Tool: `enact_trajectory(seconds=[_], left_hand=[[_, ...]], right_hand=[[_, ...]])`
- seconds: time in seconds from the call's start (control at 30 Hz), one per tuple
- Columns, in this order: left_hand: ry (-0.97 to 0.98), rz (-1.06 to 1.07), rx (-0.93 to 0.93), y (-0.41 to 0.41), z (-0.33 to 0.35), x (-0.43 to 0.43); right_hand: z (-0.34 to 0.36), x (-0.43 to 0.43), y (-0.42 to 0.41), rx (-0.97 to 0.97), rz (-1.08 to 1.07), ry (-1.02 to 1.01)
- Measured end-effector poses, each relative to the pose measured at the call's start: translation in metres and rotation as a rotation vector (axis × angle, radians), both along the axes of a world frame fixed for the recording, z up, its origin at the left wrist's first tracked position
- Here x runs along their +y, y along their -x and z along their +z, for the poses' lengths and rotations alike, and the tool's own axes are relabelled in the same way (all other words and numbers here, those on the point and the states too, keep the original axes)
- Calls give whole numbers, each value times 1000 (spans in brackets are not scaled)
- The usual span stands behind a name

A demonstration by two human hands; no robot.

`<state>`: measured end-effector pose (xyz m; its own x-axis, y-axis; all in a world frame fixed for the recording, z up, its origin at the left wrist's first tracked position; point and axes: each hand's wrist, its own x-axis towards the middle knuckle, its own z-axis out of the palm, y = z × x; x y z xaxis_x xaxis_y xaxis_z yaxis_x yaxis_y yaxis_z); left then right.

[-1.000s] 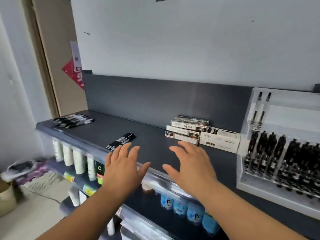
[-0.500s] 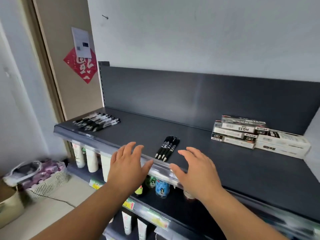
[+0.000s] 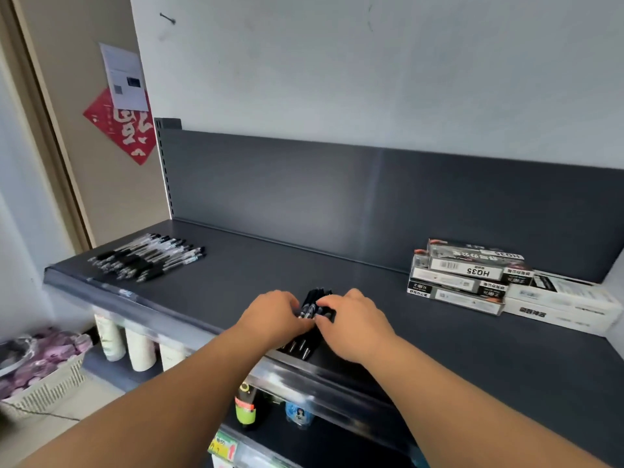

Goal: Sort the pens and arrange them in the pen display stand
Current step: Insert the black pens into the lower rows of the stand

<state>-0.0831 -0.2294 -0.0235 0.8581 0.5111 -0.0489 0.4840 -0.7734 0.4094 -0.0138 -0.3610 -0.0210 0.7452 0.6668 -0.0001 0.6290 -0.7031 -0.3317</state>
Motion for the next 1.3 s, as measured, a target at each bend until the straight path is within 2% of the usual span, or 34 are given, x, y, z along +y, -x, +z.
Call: enact_trajectory(seconds=[0.3,0.5,0.77,0.9,1.1,1.2,1.3], left_hand=[[132,-52,110,-24,12,15],[116,-163,159,-32,13,36],[62,-241,198,-41,12,37],[70,-281,186,-44,12,40],[60,-354,211,-48,14,38],[77,-368,207,-52,10,43],[123,-363,153,-54,5,48]], right_hand=[[4,21,-19,53,14,60],[13,29,-18,78,-124,74],[20,42,-5,265,-431,-46],[16,41,-2,237,-481,-80],[20,43,9,171,-519,-6],[15,31,4,203,-618,-99],[3,16,3,324,-726,-427]])
